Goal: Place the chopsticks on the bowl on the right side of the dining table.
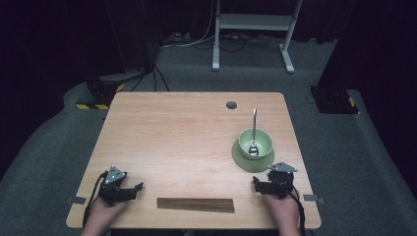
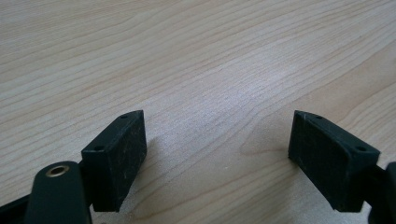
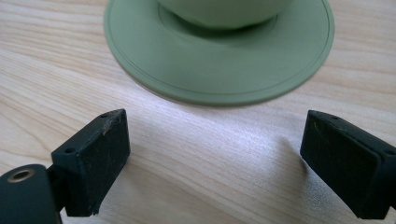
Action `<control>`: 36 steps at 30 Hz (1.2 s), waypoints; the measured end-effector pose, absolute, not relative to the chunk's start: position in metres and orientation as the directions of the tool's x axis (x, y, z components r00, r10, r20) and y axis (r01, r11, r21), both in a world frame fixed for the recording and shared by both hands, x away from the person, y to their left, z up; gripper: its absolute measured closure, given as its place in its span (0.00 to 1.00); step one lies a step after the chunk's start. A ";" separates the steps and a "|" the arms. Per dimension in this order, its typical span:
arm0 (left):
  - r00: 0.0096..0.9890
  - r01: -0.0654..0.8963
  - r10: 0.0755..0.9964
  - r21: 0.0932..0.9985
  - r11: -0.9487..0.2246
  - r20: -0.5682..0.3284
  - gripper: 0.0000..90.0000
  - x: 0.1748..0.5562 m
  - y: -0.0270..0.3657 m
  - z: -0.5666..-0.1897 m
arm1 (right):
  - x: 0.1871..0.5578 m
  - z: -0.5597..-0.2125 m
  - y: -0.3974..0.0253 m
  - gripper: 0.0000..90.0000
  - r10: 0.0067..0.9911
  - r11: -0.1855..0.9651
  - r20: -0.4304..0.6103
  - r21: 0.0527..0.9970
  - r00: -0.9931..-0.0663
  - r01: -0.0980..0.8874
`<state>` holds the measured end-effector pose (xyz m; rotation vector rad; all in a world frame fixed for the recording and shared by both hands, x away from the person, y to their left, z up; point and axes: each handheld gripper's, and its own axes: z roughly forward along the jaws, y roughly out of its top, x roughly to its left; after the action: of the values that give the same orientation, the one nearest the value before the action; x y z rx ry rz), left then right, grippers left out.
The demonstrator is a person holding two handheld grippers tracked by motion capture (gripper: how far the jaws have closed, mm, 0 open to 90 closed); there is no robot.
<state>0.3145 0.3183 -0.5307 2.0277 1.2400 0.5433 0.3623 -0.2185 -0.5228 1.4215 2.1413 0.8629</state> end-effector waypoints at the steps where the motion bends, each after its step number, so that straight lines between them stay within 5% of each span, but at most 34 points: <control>1: 0.457 0.602 0.889 0.738 -0.306 -0.004 0.21 0.315 0.318 -0.531 | 0.361 -0.520 -0.216 0.09 0.919 0.285 -0.011 0.710 -0.394 0.645; 36: 0.462 0.607 0.887 0.730 -0.312 -0.005 0.16 0.315 0.318 -0.531 | 0.345 -0.510 -0.156 0.11 0.814 0.396 -0.007 0.738 -0.581 0.546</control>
<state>0.3151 0.3179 -0.5310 2.0385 1.2396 0.5316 0.3447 -0.1561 -0.5098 1.1753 2.2913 1.0055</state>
